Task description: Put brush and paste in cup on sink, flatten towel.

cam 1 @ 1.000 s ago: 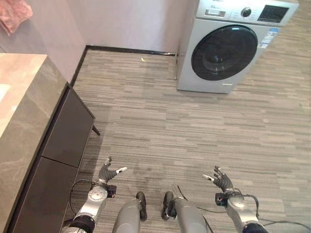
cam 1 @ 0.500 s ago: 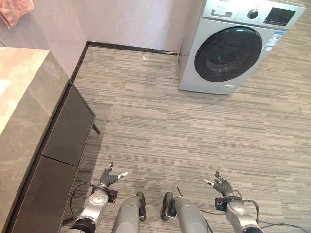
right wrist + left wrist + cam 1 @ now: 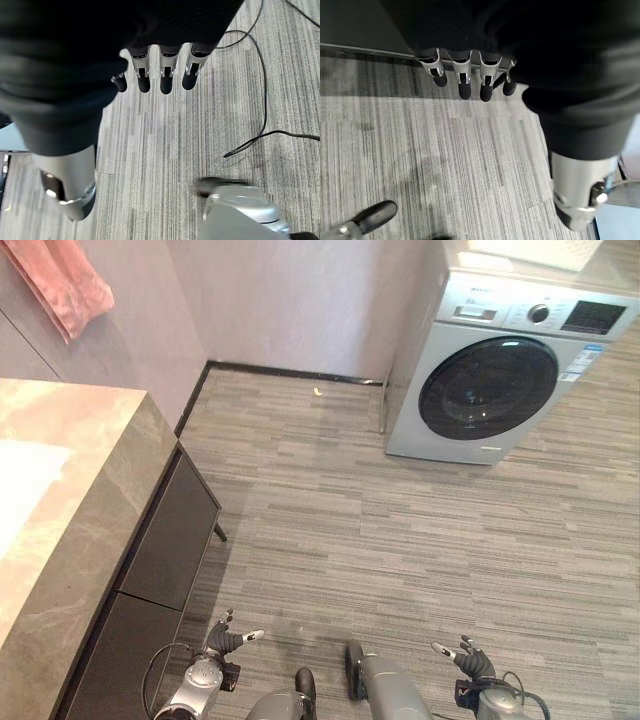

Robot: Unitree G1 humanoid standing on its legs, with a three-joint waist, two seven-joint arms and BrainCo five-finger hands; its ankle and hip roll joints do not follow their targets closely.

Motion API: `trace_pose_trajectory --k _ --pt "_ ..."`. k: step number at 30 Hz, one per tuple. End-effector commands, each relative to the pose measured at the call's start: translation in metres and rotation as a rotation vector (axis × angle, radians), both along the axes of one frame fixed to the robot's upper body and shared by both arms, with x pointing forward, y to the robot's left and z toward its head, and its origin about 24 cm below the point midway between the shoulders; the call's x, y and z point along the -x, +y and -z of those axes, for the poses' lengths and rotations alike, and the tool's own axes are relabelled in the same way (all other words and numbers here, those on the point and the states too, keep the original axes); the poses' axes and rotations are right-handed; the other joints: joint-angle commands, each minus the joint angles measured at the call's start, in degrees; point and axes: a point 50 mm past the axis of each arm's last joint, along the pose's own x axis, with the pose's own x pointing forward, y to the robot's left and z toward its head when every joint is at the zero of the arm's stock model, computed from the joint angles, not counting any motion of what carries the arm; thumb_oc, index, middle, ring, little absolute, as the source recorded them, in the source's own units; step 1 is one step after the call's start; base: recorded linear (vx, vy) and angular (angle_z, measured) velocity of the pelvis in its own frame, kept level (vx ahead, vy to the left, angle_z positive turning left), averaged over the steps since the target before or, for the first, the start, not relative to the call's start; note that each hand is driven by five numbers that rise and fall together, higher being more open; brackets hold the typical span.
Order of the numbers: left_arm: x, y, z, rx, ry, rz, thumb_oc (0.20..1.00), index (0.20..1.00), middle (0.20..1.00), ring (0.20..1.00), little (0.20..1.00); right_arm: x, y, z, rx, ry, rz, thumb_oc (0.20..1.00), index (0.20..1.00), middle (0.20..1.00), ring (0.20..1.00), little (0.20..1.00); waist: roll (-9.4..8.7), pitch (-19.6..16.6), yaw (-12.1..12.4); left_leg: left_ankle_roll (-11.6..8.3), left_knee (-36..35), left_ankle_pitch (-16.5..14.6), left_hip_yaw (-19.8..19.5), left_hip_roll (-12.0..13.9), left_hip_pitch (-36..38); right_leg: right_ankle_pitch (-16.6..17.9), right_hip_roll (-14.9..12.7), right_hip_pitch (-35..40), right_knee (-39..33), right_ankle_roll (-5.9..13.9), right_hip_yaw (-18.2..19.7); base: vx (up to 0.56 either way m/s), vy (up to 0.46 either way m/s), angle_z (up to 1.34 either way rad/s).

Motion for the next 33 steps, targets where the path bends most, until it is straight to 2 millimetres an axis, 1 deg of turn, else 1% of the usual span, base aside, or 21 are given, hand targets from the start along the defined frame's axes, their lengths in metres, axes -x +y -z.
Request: trace_pose_trajectory --k 1,3,5,7,8,9,11,12,14,15,16,17,18,20,22,23,24,25,26,29,33 --pt "-0.005 0.011 -0.006 -0.011 -0.046 -0.004 1.0 1.0 1.0 1.0 1.0 -0.012 -0.002 -0.006 0.015 -0.05 -0.011 1.0 1.0 1.0 1.0 1.0 0.38 0.3 -2.1 -7.08 -7.1 3.1 -3.3 2.2 16.1 11.2 -5.4 -1.5 -6.8 5.73 0.9 0.55 -0.233 0.47" --pt "-0.001 0.012 -0.004 -0.014 -0.031 -0.014 1.0 1.0 1.0 1.0 1.0 -0.008 -0.003 -0.004 0.012 -0.037 -0.012 1.0 1.0 1.0 1.0 1.0 0.4 -0.1 -2.9 -7.55 -7.3 3.3 -4.1 3.0 18.2 11.8 -5.1 -1.7 -6.0 6.02 1.9 0.38 -0.176 0.45" --pt "0.005 0.014 0.0 -0.027 0.005 0.004 1.0 1.0 1.0 1.0 1.0 0.007 -0.003 0.001 -0.007 -0.003 -0.018 1.0 1.0 1.0 1.0 1.0 -0.29 -2.6 -4.9 -9.67 -3.8 6.9 -5.9 6.2 19.9 11.9 -1.2 0.8 -2.0 4.34 6.8 0.62 -0.442 0.58" --pt "0.011 0.011 0.005 -0.029 0.039 0.031 1.0 1.0 1.0 1.0 1.0 0.019 -0.01 0.005 0.022 0.048 -0.031 1.0 1.0 1.0 1.0 1.0 -0.33 -3.4 -4.8 -10.96 7.6 16.0 -6.5 8.0 15.9 10.5 2.2 4.9 -1.9 1.79 6.3 0.65 -0.58 1.27" --pt "0.005 0.009 0.002 -0.022 0.022 0.044 1.0 1.0 1.0 1.0 1.0 0.021 -0.016 0.003 0.058 0.056 -0.048 1.0 1.0 1.0 1.0 1.0 -2.31 -2.4 -4.0 -9.98 20.2 20.5 -6.1 8.5 8.7 8.4 2.0 8.6 -2.1 -0.85 6.1 0.65 -0.739 0.33" --pt "-0.003 0.011 -0.004 -0.026 -0.012 0.056 1.0 1.0 1.0 1.0 1.0 0.02 -0.02 0.0 0.094 0.057 -0.075 1.0 1.0 1.0 1.0 1.0 -3.28 -1.4 -3.3 -9.23 25.8 21.0 -3.9 10.1 4.8 5.8 2.9 11.4 -2.1 -2.88 5.8 0.55 -0.633 -0.14" --pt "-0.009 0.009 -0.007 -0.015 -0.036 0.06 1.0 1.0 1.0 1.0 1.0 0.021 -0.024 -0.001 0.102 0.063 -0.069 1.0 1.0 1.0 1.0 1.0 -3.51 -0.7 -2.4 -8.81 25.5 19.3 -2.9 9.4 2.3 5.0 2.9 13.2 -2.6 -3.0 6.0 0.26 -0.239 0.6" --pt "-0.013 0.007 -0.01 -0.001 -0.056 0.052 1.0 1.0 1.0 1.0 1.0 0.025 -0.026 0.0 0.107 0.077 -0.065 1.0 1.0 1.0 1.0 1.0 -3.57 -0.4 -1.8 -8.52 24.0 16.8 -1.4 7.7 -0.4 4.1 2.9 14.7 -3.1 -3.03 5.8 0.24 -0.132 0.64" --pt "-0.022 0.002 -0.016 0.016 -0.096 0.062 1.0 1.0 1.0 1.0 1.0 0.031 -0.028 0.0 0.11 0.08 -0.052 1.0 1.0 1.0 1.0 1.0 -3.6 0.4 -1.1 -8.22 15.9 13.4 8.2 8.2 -8.3 1.7 2.1 18.6 -3.8 -2.24 3.8 0.46 -0.164 0.28" --pt "-0.025 0.002 -0.017 0.009 -0.104 0.065 1.0 1.0 1.0 1.0 1.0 0.027 -0.027 -0.002 0.126 0.07 -0.087 1.0 1.0 1.0 1.0 1.0 -3.37 0.6 -0.6 -7.67 10.9 13.2 9.0 6.9 -10.1 0.8 2.6 19.6 -3.7 -1.99 3.6 0.34 -0.079 0.34" --pt "-0.025 0.002 -0.017 0.009 -0.104 0.065 1.0 1.0 1.0 1.0 1.0 0.027 -0.027 -0.002 0.126 0.07 -0.087 1.0 1.0 1.0 1.0 1.0 -3.38 0.6 -0.6 -7.67 10.9 13.2 9.0 6.9 -10.0 0.8 2.6 19.6 -3.7 -1.99 3.6 0.29 -0.028 0.42" --pt "-0.027 0.003 -0.019 0.004 -0.113 0.064 1.0 1.0 1.0 1.0 1.0 0.023 -0.025 -0.004 0.141 0.06 -0.12 1.0 1.0 1.0 1.0 1.0 -3.1 0.4 0.3 -7.56 5.4 14.5 8.4 5.9 -11.6 -0.1 3.3 21.0 -3.8 -1.66 3.7 0.48 0.002 0.25" --pt "-0.026 0.006 -0.019 -0.011 -0.111 0.058 1.0 1.0 1.0 1.0 1.0 0.021 -0.022 -0.004 0.155 0.059 -0.176 1.0 1.0 1.0 1.0 1.0 -2.12 0.5 2.2 -8.86 -3.1 19.5 6.9 6.1 -13.5 -2.0 5.2 24.9 -4.3 -1.54 4.7 0.49 0.001 -0.12" --pt "-0.026 0.008 -0.019 -0.014 -0.11 0.057 1.0 1.0 1.0 1.0 1.0 0.02 -0.02 -0.005 0.158 0.056 -0.194 1.0 1.0 1.0 1.0 1.0 -2.24 0.5 2.5 -9.36 -5.7 20.9 7.6 6.4 -13.6 -3.2 5.3 26.8 -4.4 -1.46 5.0 0.42 0.028 -0.7" --pt "-0.022 0.011 -0.018 -0.013 -0.105 0.043 1.0 1.0 1.0 1.0 1.0 0.017 -0.016 -0.007 0.154 0.039 -0.227 1.0 1.0 1.0 1.0 1.0 -2.13 0.1 3.1 -9.75 -8.7 22.8 11.3 8.1 -13.7 -5.1 5.6 29.3 -4.0 -1.52 5.7 0.68 0.157 -0.49" --pt "-0.015 0.014 -0.016 -0.005 -0.104 0.015 1.0 1.0 1.0 1.0 1.0 0.007 -0.007 -0.01 0.144 0.004 -0.275 1.0 1.0 1.0 1.0 1.0 -2.85 -1.2 4.1 -8.29 -5.8 22.1 12.0 8.1 -13.1 -8.2 4.4 32.8 -2.4 -0.76 7.1 0.66 0.21 -0.21" --pt "-0.015 0.014 -0.016 -0.005 -0.104 0.015 1.0 1.0 1.0 1.0 1.0 0.007 -0.007 -0.01 0.144 0.004 -0.275 1.0 1.0 1.0 1.0 1.0 -2.7 -1.3 4.3 -8.33 -5.7 22.2 12.0 8.4 -13.3 -8.0 4.6 32.6 -2.4 -0.81 7.3 0.97 0.401 -0.74" --pt "-0.012 0.018 -0.016 -0.012 -0.1 -0.005 1.0 1.0 1.0 1.0 1.0 0.006 0.002 -0.009 0.112 -0.011 -0.275 1.0 1.0 1.0 1.0 1.0 -5.04 -2.3 4.4 -6.65 -0.9 18.5 13.4 6.5 -13.6 -6.2 0.9 33.3 1.0 1.32 8.0 0.6 0.307 -0.99" --pt "-0.01 0.02 -0.015 -0.007 -0.097 -0.018 1.0 1.0 1.0 1.0 1.0 0.006 0.005 -0.009 0.099 -0.016 -0.28 1.0 1.0 1.0 1.0 1.0 -5.61 -2.7 4.5 -5.92 -0.5 17.3 13.7 5.9 -13.1 -4.1 0.0 33.1 2.2 2.08 8.3 0.72 0.393 -0.75" --pt "-0.013 0.027 -0.021 -0.007 -0.127 -0.038 1.0 1.0 1.0 1.0 1.0 -0.004 0.016 -0.014 0.067 -0.07 -0.328 1.0 1.0 1.0 1.0 1.0 -6.81 -2.2 4.7 -4.01 -0.8 14.8 13.2 4.0 -11.7 5.7 -1.3 28.3 12.8 4.62 8.9 0.29 0.244 0.14" --pt "-0.015 0.028 -0.023 -0.01 -0.135 -0.031 1.0 1.0 1.0 1.0 1.0 -0.007 0.018 -0.016 0.064 -0.083 -0.338 1.0 1.0 1.0 1.0 1.0 -6.43 -1.9 4.6 -3.77 -1.4 14.6 12.7 4.1 -11.3 6.4 -0.5 26.3 15.3 4.54 9.3 0.06 0.057 0.22"
